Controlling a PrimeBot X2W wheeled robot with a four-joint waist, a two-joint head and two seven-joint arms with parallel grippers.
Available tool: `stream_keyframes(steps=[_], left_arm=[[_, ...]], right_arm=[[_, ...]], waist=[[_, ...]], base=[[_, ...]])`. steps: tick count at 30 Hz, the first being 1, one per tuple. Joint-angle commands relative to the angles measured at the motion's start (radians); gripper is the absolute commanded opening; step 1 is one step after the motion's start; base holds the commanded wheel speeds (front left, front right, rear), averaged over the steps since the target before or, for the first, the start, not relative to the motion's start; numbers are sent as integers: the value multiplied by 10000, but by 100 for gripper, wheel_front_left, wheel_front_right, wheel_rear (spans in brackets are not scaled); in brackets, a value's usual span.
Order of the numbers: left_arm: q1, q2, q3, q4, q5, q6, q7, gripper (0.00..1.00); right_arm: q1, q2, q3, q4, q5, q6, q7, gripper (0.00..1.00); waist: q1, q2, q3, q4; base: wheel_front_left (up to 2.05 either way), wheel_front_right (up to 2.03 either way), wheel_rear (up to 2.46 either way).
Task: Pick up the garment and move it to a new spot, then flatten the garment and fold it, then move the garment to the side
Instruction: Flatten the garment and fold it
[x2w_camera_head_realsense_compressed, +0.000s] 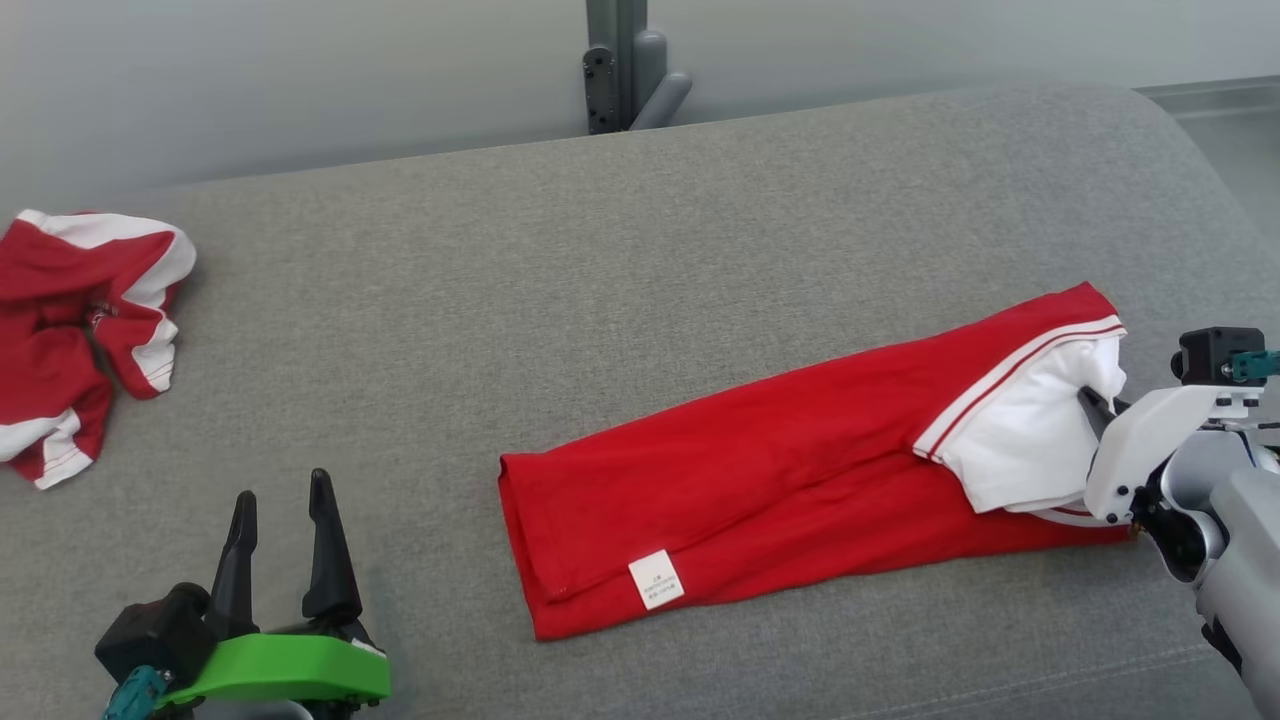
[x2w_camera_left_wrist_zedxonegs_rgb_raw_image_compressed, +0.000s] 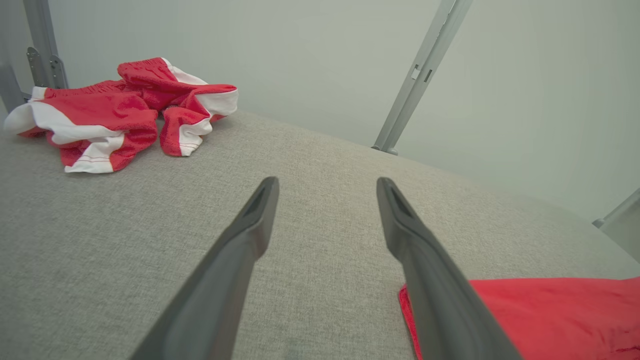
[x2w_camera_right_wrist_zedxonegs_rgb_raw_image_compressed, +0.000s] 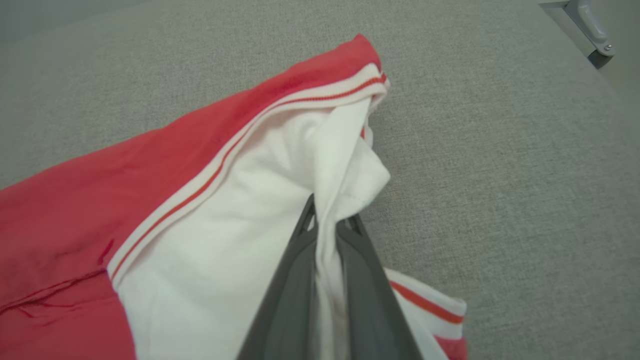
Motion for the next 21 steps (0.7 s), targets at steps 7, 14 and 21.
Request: stream_keyframes(steps=[7,14,21], left_arm=[[-242,-7,2,147,146,-58,-24,100],[-288,-37,-39,223,176,-95,-26,100],[-244,-70,-42,253,172,-139,-26,100]], right_arm=[[72,86,312,-1109,409,-20,-130,0],[517,180,969,-3080,484,-19,44,0],[1303,480,1367,-5254,119,-16,510,0]], waist=[[0,70,164,-667],[0,70,81,-735],[0,70,-42,-534]], base=[[0,0,0],[0,0,0],[0,0,0]])
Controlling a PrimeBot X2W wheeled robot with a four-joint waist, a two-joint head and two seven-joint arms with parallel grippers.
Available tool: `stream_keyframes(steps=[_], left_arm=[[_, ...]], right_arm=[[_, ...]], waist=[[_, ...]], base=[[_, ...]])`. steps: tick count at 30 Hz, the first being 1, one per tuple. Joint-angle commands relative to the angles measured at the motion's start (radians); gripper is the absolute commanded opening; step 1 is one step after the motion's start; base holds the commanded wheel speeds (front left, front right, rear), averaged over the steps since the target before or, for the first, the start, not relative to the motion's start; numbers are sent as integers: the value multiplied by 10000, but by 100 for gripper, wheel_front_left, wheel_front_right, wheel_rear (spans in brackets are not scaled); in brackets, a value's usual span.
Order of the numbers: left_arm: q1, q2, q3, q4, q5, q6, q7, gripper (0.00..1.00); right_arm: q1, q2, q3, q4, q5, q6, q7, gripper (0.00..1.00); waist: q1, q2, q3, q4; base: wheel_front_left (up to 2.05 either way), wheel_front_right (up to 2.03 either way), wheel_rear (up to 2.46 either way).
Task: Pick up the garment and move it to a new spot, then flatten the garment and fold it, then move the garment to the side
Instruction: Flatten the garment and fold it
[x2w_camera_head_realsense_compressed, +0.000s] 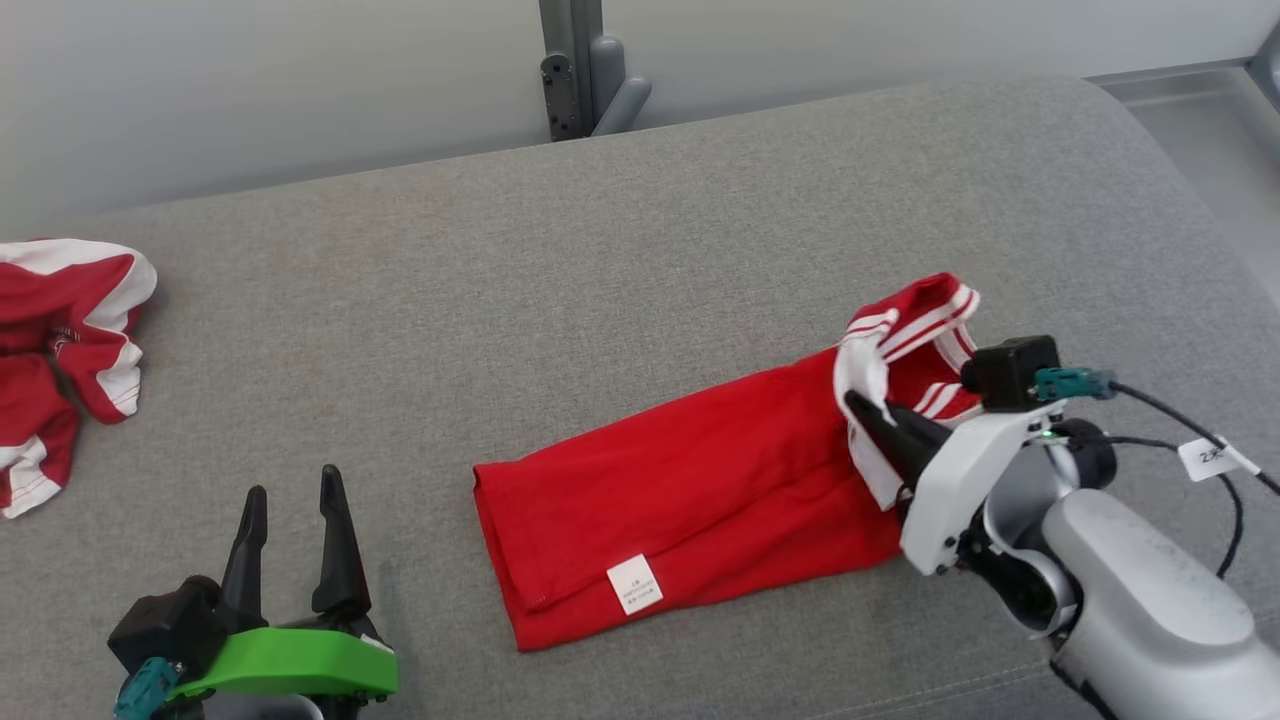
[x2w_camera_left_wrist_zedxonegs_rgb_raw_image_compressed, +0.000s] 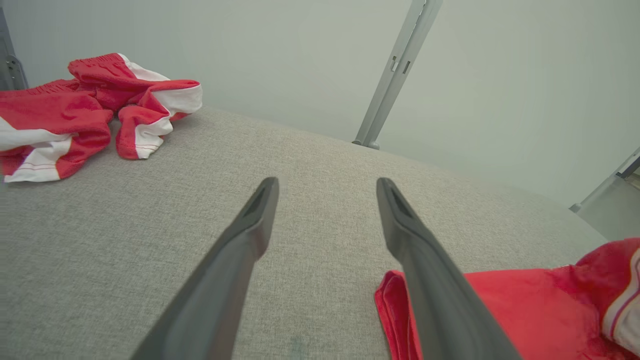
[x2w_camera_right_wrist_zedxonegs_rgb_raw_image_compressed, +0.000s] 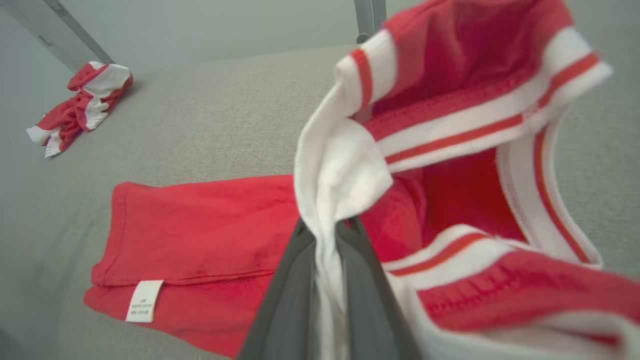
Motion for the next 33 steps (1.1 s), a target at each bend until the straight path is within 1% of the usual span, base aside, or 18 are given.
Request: stream_keyframes(steps=[1,5,6,11,17,18,20,22,28,29,30,31,32,33], left_arm=[[-62,2,-3,14,17,-49,-24,100],[-84,8,-30,39,16,-84,-24,100],[-107,-8,-79,57,27,-89,-21,100],[-197,-21,-178,109,31,-146,-8,100],[-313,-74,-346,259,60,-202,5,100],[-313,-74,-346,259,60,-202,5,100],[-371,-125,-464,320,94,-226,7,100],[-387,-137,-500,343,96,-236,8,100],[-505,-225,-657,456,103,-295,-1,100],[-517,-238,-667,481,105,-302,-3,100],[-521,-247,-683,502,106,-311,-5,100],[-531,-255,-690,524,106,-319,-6,100],[-538,-261,-697,539,106,-324,-8,100],[-536,-266,-695,551,110,-326,-9,100]], right_arm=[[215,116,47,-229,-92,-8,78,0],[583,625,166,-1060,-376,-6,401,0],[722,940,252,-1285,-506,-6,560,0],[772,1718,554,-1328,-816,-6,824,0],[327,2617,1005,-587,-954,-6,811,0],[327,2617,1005,-587,-954,-6,811,0],[109,2939,1308,-16,-887,-6,811,0],[15,3023,1405,196,-873,-6,791,0],[-471,3373,1976,1558,-685,-6,642,0],[-567,3402,2081,1757,-670,-6,614,4],[-650,3423,2158,1954,-655,-6,529,36],[-730,3440,2227,2101,-611,-6,435,90],[-806,3457,2261,2227,-533,-6,311,100],[-875,3470,2313,2309,-460,-6,196,100]], waist=[[0,70,-39,97],[0,70,-70,310],[0,70,-81,444],[0,70,-94,786],[0,70,-129,1153],[0,70,-129,1153],[0,70,-136,1345],[0,70,-135,1399],[0,70,-103,1680],[0,70,-102,1709],[0,70,-101,1735],[0,70,-100,1758],[0,70,-97,1770],[0,70,-100,1777]], base=[[0,0,0],[0,0,0],[0,0,0],[0,0,0],[0,0,0],[0,0,0],[0,0,0],[0,0,0],[0,0,0],[0,0,0],[0,0,0],[0,0,0],[0,0,0],[0,0,0]])
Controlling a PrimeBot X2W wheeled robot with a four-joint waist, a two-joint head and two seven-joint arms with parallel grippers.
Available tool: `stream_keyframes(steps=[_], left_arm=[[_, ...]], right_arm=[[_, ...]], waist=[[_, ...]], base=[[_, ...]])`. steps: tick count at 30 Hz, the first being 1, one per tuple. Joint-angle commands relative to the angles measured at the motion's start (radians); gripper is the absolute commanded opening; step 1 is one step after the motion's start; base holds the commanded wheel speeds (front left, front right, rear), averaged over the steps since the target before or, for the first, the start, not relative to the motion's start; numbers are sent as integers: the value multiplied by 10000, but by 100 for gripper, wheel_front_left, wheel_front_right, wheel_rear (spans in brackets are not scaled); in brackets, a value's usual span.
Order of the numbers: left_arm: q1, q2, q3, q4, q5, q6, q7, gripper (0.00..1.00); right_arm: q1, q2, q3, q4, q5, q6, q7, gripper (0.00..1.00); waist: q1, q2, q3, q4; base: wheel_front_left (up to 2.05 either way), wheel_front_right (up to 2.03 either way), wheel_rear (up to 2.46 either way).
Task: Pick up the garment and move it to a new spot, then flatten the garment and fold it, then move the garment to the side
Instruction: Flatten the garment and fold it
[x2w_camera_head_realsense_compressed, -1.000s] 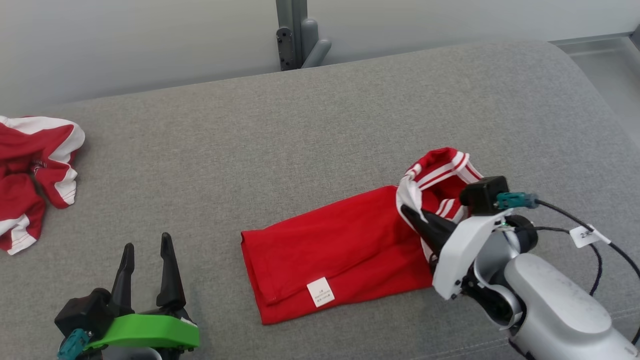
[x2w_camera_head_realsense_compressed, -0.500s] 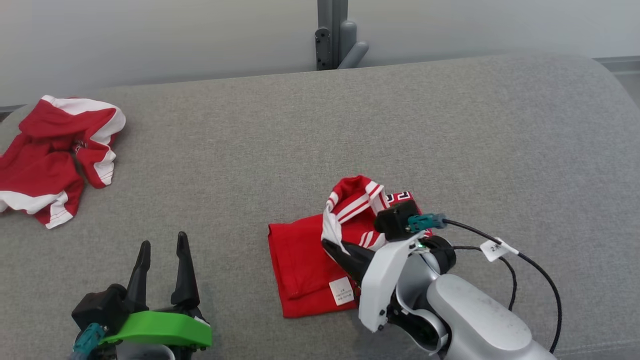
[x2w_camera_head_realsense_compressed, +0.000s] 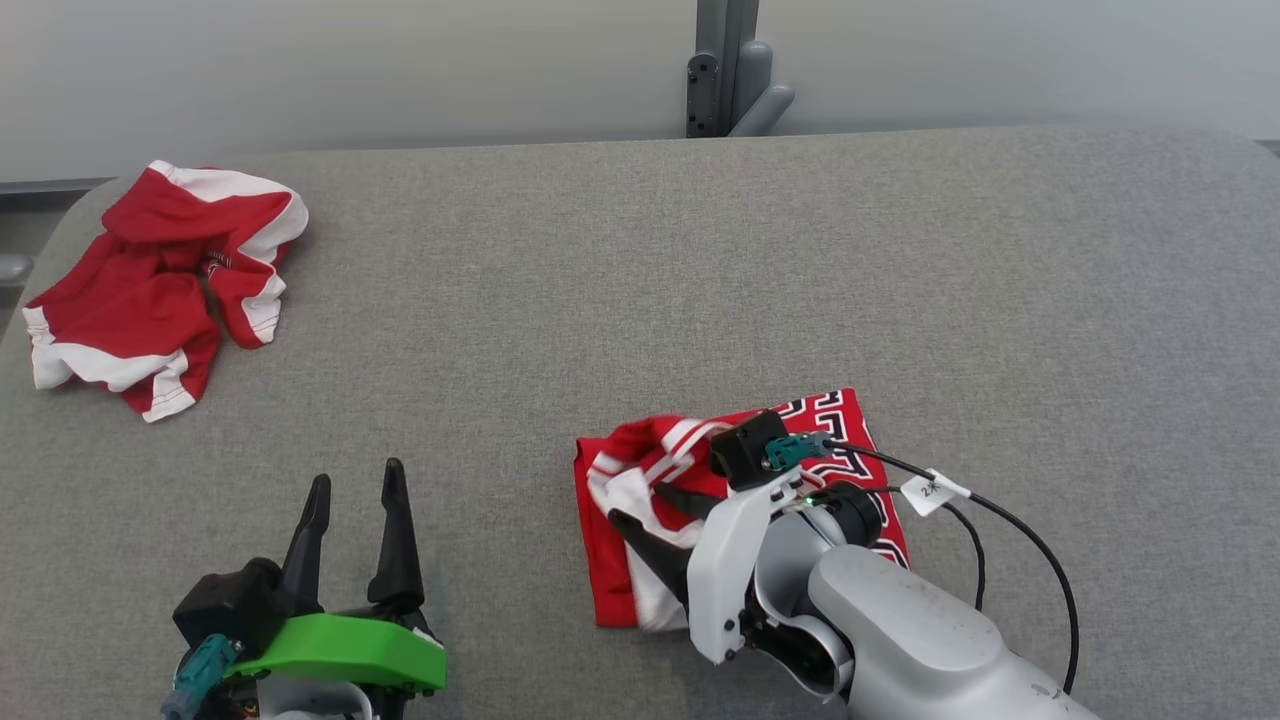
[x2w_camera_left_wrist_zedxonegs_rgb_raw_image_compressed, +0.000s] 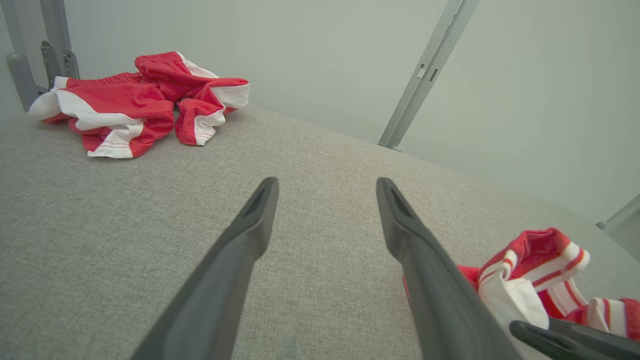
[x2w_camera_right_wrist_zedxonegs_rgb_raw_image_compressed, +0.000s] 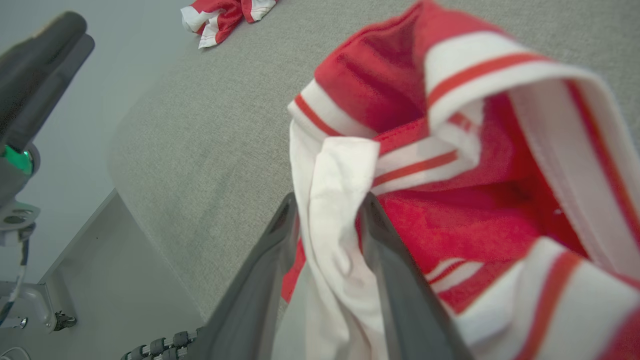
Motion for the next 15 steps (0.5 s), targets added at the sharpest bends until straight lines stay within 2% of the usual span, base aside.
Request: stream_keyframes(steps=[1,12,15], left_arm=[[-130,-21,6,24,59,-60,-24,100],[148,-34,22,0,67,-47,-37,100],[229,-34,20,-41,78,-16,-39,100]], right_arm=[[-163,9,85,85,140,-4,-168,100],[-665,27,784,-372,708,-4,-531,100],[-658,-157,818,-691,679,-4,-620,100]], waist=[[0,70,-9,4],[0,70,-208,-387],[0,70,-265,-498]], base=[[0,0,0],[0,0,0],[0,0,0]])
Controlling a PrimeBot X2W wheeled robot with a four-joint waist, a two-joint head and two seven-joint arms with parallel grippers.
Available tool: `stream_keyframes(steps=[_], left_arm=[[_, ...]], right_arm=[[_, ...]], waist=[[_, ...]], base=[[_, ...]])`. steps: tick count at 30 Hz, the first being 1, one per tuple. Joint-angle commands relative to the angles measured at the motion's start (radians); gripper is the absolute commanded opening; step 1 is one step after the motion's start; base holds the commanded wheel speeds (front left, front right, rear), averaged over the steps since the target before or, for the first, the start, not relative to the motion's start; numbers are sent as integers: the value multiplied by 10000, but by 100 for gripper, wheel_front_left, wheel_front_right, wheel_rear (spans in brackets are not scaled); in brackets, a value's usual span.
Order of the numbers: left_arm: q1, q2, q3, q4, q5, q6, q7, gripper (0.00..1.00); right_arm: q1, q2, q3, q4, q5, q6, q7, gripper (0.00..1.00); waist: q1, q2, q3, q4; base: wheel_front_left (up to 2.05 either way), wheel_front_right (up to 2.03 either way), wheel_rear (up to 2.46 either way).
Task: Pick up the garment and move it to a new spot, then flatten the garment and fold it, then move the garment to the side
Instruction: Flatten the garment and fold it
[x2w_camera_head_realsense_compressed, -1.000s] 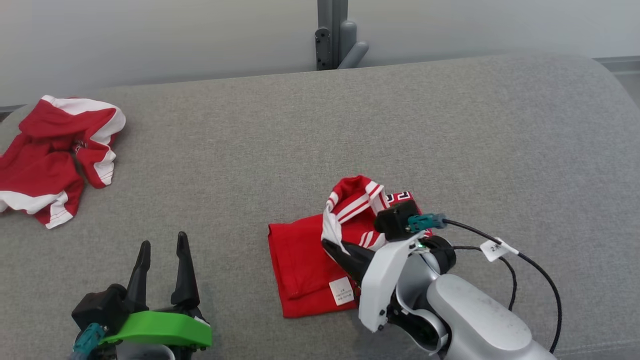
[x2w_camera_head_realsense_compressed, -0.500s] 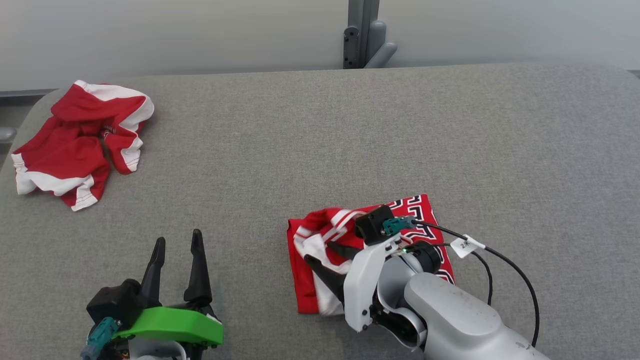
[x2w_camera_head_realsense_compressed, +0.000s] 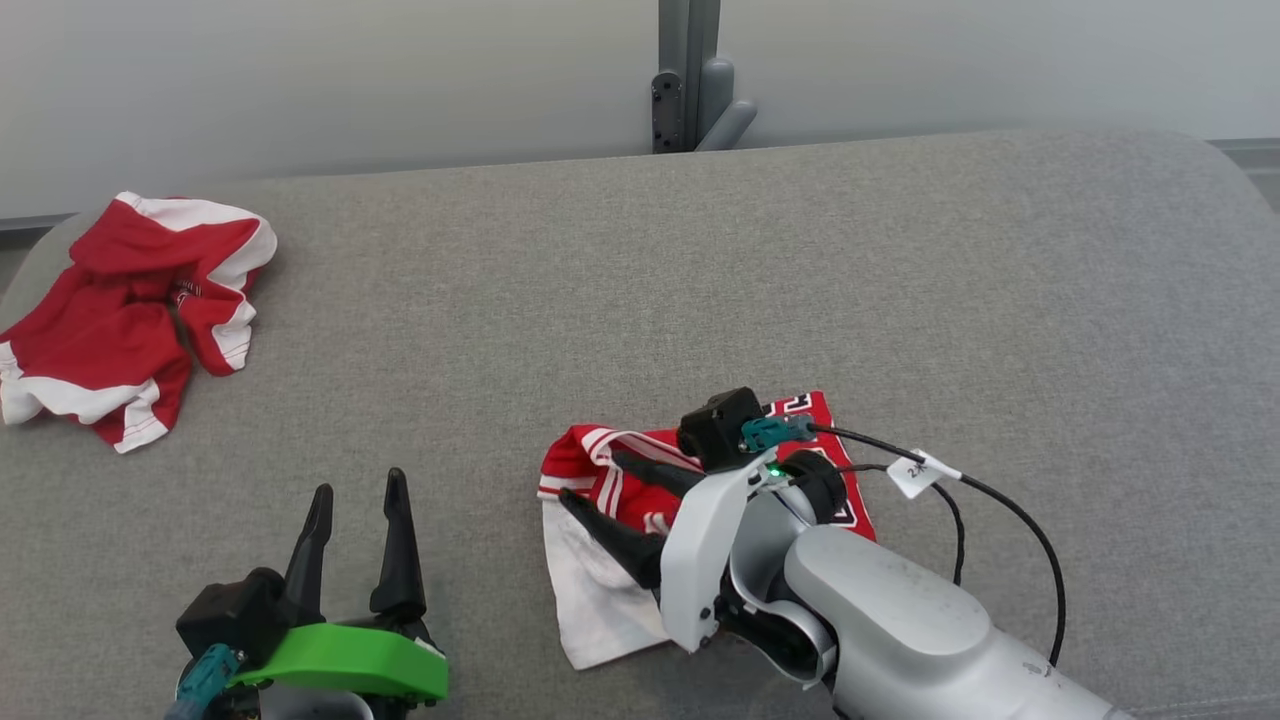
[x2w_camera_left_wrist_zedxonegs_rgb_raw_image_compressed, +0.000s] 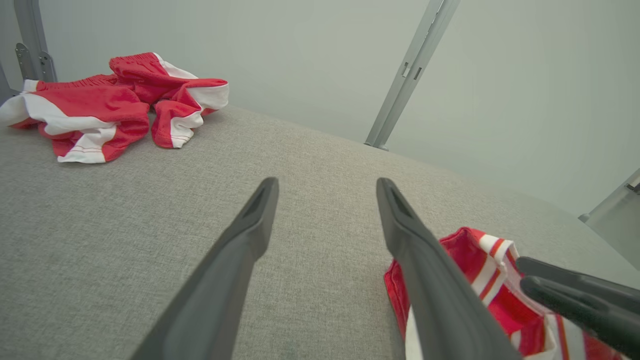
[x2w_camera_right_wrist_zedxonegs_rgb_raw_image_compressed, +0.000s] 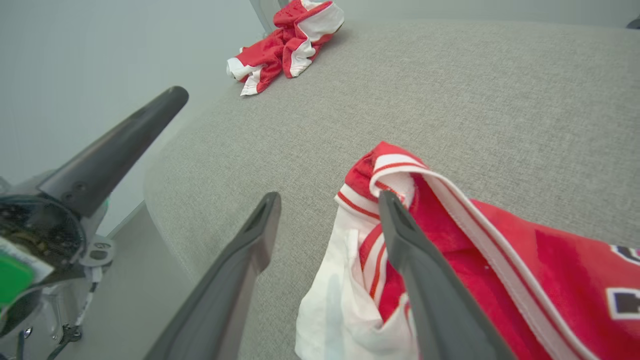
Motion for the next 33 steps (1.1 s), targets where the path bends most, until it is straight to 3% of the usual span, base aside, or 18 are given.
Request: stream_keyframes(steps=[1,7,16,33], left_arm=[[122,3,16,-34,36,-11,-39,100],[280,30,-3,-139,58,51,-41,100],[439,15,-205,-292,101,102,18,100],[353,42,-343,-204,-10,61,20,100]], right_arm=[[-15,-190,-70,-221,11,-4,-153,100],[265,-762,-868,-1057,-199,-4,-683,100],[1062,-1328,-3099,-1480,-1732,-4,-1430,100],[3043,-766,-5499,-2424,-3559,-4,-1658,100]], waist=[[0,69,-69,-105],[0,69,-157,-310],[0,69,-248,-493],[0,69,-165,-526]], base=[[0,0,0],[0,0,0],[0,0,0],[0,0,0]])
